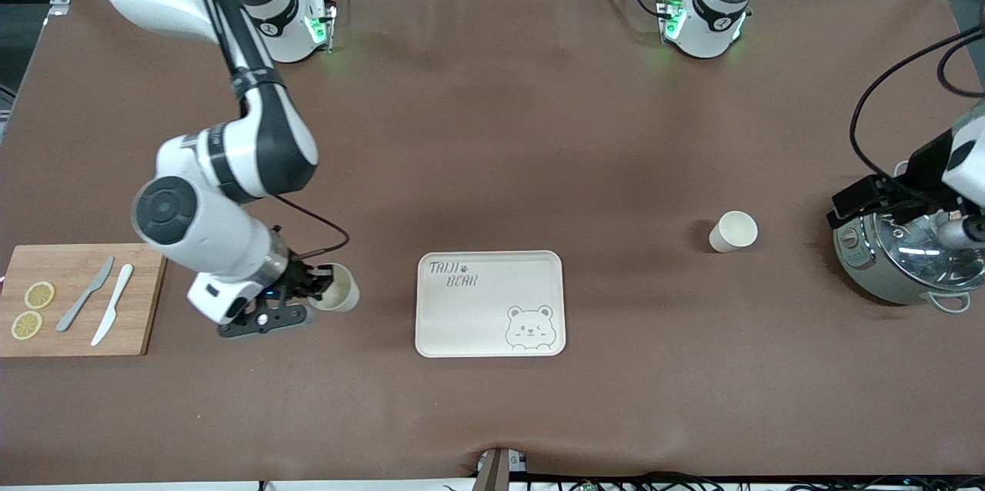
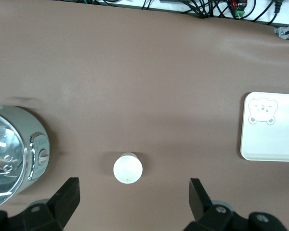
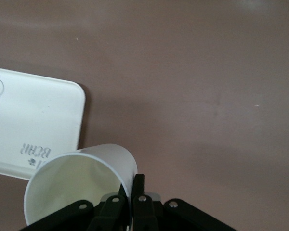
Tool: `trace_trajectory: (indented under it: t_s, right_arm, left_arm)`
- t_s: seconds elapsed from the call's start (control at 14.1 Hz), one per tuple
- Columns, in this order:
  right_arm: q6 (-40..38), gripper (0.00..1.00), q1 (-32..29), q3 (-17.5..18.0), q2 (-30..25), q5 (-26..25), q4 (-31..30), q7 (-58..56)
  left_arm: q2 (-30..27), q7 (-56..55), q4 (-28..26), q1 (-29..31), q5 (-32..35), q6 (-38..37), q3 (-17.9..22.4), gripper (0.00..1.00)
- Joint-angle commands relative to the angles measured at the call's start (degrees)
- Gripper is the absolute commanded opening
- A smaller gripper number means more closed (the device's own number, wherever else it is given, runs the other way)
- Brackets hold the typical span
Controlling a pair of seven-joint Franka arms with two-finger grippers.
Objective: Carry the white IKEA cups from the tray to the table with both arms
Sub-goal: 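Carry the white cup toward the cutting board with the right gripper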
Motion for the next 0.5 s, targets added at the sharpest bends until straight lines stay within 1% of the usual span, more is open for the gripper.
trace_trajectory:
  t_s: [0.0,0.07,0.21,0.28,0.43]
  right_arm:
    - [-1.2,0.00,-4.0,0.9,-1.8,0.3,-1.9,-10.2]
    - [-1.5,0.00,-5.7,0.9,-1.8,0.3,-1.9,-13.8]
    - [-1.5,0.00,-8.4,1.0,-1.6,0.3,-2.0,-19.3]
    - [-1.5,0.00,-9.8,1.0,-1.5,0.4,-2.0,-21.6]
    - [-1.1,0.00,-12.0,1.0,-1.0,0.5,-2.2,-26.0]
  left_arm:
    - [-1.3,0.7,-0.2,0.2,0.7,-3.4,0.0,1.00]
    - [-1.5,1.7,-0.2,-1.5,0.7,-3.8,1.1,1.00]
    - [-1.5,2.4,-0.2,-6.0,0.7,-4.1,6.3,1.00]
    - [-1.6,2.9,-0.1,-7.2,0.7,-4.1,7.8,1.00]
    - [-2.4,5.7,0.0,-7.3,0.0,-4.2,8.4,1.00]
